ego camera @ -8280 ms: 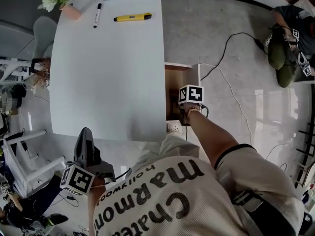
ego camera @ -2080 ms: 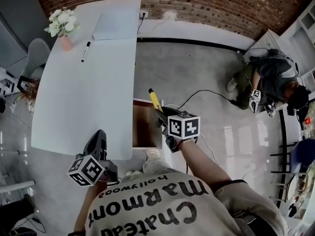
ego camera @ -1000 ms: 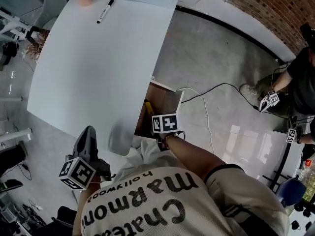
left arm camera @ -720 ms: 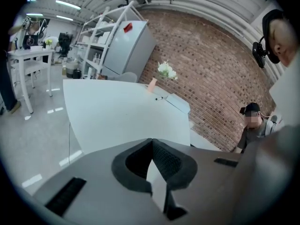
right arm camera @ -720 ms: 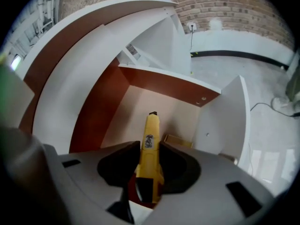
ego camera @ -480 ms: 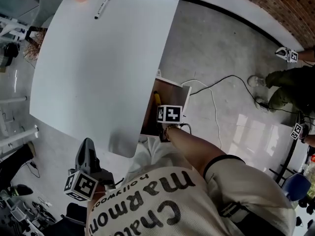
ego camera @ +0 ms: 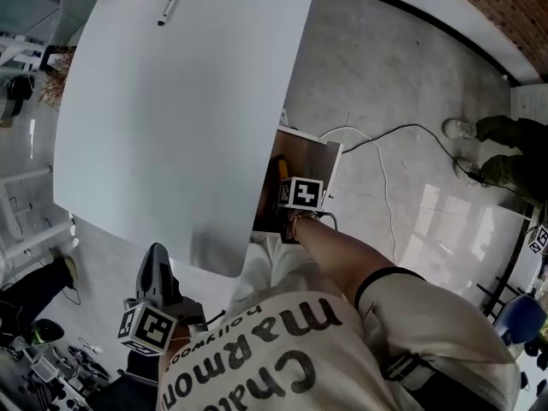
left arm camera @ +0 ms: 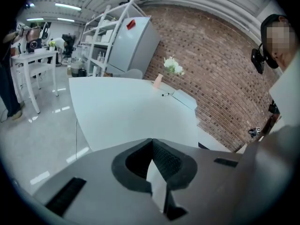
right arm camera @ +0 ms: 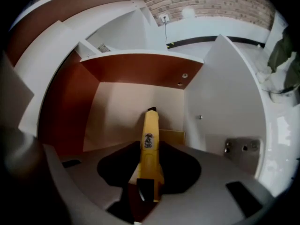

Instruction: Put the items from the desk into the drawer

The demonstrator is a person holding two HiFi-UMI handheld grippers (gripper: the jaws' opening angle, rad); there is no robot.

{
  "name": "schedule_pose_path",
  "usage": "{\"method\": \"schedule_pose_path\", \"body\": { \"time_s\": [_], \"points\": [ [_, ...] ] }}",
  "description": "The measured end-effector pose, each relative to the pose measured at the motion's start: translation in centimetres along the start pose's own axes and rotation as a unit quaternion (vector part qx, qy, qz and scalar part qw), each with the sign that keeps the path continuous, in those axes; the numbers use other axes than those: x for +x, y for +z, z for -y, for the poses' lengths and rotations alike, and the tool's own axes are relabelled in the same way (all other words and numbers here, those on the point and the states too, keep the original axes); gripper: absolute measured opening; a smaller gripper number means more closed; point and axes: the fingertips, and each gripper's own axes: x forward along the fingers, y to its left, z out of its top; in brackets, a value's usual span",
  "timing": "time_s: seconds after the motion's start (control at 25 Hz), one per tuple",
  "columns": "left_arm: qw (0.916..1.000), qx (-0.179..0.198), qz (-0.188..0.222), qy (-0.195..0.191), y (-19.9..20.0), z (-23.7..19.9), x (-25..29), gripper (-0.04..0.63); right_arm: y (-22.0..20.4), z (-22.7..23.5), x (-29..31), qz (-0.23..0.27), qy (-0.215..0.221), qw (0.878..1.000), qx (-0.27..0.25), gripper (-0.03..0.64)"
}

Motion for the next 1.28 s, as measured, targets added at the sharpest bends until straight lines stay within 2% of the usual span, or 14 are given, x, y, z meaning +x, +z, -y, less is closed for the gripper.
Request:
{"method": "schedule_pose_path", "body": {
  "time_s": [0.36,0.6,0.92,1.12,1.28],
  "points": [
    [1.0000,0.003,0.002,0.007,0.1,-0.2,0.5,0.000,-0.3,1.0,1.8,-0.030,-0.010,1.000,0.001,0.137],
    [1.0000,-0.001,0.005,0.008,-0.1,-0.3,0.5,0.000,-1.4,1.5,2.9,-0.052,-0.006,0.998,0.031,0.138],
    [1.0000,-0.003,0.006,0.003,-1.0,0.0,0.8,0.000,-1.8,1.9,3.8,-0.064,0.000,0.997,0.038,0.138],
    [0.9999,-0.011,0.001,0.005,-1.9,-0.1,0.8,0.000,-2.5,1.8,4.0,-0.078,0.011,0.996,0.033,0.140],
    [0.9999,-0.016,0.006,0.001,-1.8,-0.2,1.0,0.000,-3.2,1.2,3.8,-0.097,0.038,0.994,0.025,0.141]
  ]
}}
